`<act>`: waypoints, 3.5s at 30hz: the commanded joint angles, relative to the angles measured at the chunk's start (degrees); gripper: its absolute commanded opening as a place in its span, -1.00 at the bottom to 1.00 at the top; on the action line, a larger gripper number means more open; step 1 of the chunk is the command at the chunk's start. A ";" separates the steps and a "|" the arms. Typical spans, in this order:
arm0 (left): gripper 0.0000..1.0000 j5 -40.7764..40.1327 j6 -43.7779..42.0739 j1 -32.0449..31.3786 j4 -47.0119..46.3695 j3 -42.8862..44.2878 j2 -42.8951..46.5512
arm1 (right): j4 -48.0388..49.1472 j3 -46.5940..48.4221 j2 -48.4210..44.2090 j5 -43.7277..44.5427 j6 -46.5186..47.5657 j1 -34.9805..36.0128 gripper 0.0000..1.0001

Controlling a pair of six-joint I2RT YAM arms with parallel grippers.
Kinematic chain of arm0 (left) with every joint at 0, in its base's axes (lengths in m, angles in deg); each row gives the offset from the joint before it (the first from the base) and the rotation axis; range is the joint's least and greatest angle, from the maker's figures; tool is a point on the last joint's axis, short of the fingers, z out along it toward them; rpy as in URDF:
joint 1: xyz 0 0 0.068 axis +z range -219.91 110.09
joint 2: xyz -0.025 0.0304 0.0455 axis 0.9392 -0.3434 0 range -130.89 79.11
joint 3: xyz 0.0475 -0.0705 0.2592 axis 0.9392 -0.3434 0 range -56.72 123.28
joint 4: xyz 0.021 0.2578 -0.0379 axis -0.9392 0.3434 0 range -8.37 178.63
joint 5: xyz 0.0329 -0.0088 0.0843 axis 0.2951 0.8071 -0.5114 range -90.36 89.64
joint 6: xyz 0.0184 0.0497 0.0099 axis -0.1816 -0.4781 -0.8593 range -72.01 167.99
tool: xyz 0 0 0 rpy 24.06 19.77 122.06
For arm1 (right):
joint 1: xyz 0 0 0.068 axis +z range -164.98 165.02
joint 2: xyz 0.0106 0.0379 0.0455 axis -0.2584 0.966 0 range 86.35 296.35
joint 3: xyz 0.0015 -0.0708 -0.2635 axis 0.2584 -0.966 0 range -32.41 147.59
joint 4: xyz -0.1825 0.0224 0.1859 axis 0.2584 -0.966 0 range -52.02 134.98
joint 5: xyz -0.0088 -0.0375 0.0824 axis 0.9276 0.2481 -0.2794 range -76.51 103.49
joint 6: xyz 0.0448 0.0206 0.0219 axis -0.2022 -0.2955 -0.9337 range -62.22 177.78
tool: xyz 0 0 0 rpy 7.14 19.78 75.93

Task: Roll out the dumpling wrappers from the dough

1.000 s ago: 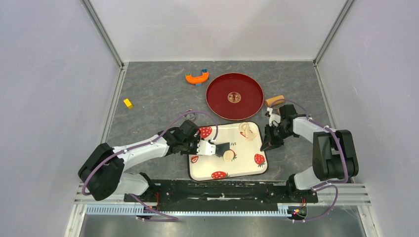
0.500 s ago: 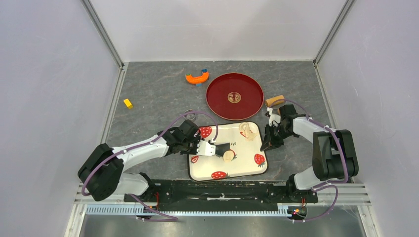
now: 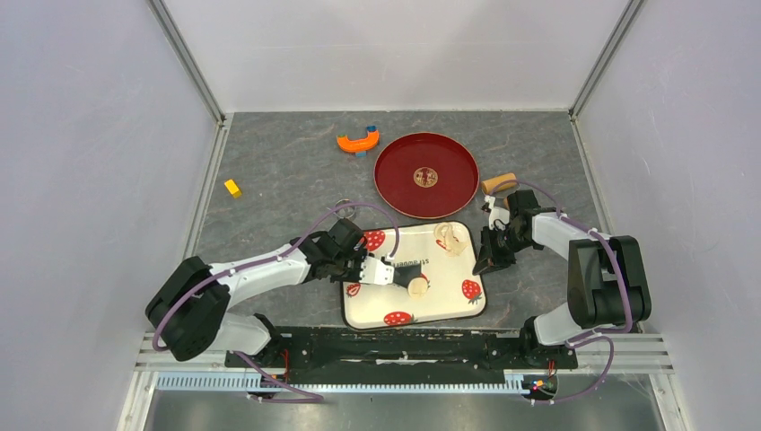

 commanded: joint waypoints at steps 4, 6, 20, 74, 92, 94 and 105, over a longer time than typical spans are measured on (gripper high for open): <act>-0.96 2.39 4.47 -0.47 -4.41 2.03 -0.64 | -0.07 -0.19 0.82 1.58 1.84 0.31 -1.00; -0.96 2.71 6.34 -0.47 -5.86 1.81 -0.29 | -0.07 -0.22 0.80 1.53 1.85 0.32 -1.00; -0.96 3.63 18.75 0.25 -14.75 0.01 4.63 | -0.40 2.55 -1.31 0.95 0.65 0.32 -0.40; -0.96 -24.87 50.71 3.58 4.17 51.19 -36.55 | 12.83 59.05 31.34 -2.07 -19.01 13.85 -1.00; -0.96 -24.67 50.91 3.58 7.09 54.42 -41.28 | 13.78 59.04 38.74 10.76 -17.42 14.79 -1.00; -0.96 -24.03 50.51 3.49 7.55 54.93 -41.64 | 13.53 58.60 38.77 12.51 -16.75 14.80 -1.00; -0.96 -25.08 48.46 2.87 10.91 57.95 -44.14 | 13.07 59.10 40.90 14.13 -16.41 15.08 -1.00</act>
